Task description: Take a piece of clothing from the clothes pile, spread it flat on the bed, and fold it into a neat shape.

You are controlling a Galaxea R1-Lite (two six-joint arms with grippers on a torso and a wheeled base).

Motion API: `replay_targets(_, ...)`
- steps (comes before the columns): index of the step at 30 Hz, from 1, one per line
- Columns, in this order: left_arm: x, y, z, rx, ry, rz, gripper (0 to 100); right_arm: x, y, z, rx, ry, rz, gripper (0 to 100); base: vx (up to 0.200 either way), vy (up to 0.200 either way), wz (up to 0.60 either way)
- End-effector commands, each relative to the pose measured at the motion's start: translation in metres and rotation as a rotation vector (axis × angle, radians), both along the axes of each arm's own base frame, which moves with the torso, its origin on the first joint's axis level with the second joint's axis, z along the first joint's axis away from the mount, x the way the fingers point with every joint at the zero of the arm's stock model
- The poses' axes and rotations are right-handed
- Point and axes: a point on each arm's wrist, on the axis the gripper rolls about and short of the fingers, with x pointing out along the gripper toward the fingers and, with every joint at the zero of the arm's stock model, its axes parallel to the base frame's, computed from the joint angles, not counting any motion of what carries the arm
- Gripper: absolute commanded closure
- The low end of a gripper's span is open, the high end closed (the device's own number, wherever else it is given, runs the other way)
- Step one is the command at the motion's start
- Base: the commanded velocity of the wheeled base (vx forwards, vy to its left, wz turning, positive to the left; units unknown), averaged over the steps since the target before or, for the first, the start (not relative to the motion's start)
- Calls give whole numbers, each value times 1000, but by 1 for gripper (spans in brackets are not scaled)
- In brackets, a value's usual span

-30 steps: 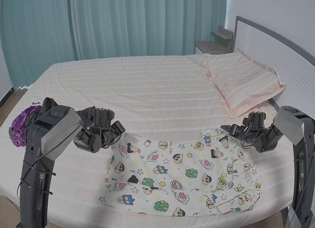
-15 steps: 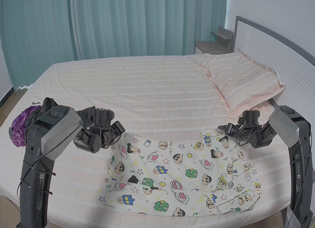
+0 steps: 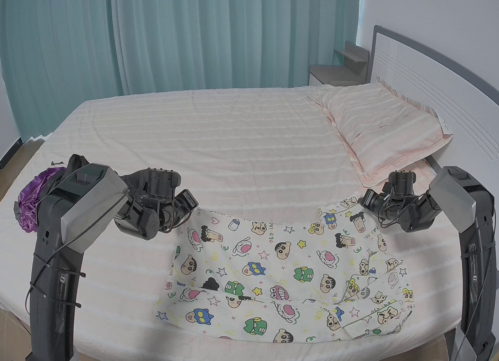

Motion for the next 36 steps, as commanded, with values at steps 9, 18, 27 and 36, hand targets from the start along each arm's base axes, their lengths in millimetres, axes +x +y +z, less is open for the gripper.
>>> replay_targets(9, 2, 2, 16, -7, -32, 7, 100, 1, -3, 13, 32, -60, -23, 100, 0, 0, 0)
replay_targets(18, 2, 3, 14, -3, -27, 7, 100, -2, -4, 15, 36, -54, -20, 100, 0, 0, 0)
replay_targets(27, -6, 2, 16, 30, -1, -16, 100, -26, -14, 40, 57, -55, 2, 100, 0, 0, 0)
replay_targets(36, -23, 5, 26, 53, 18, -32, 100, -64, -18, 45, 74, -63, 58, 100, 0, 0, 0)
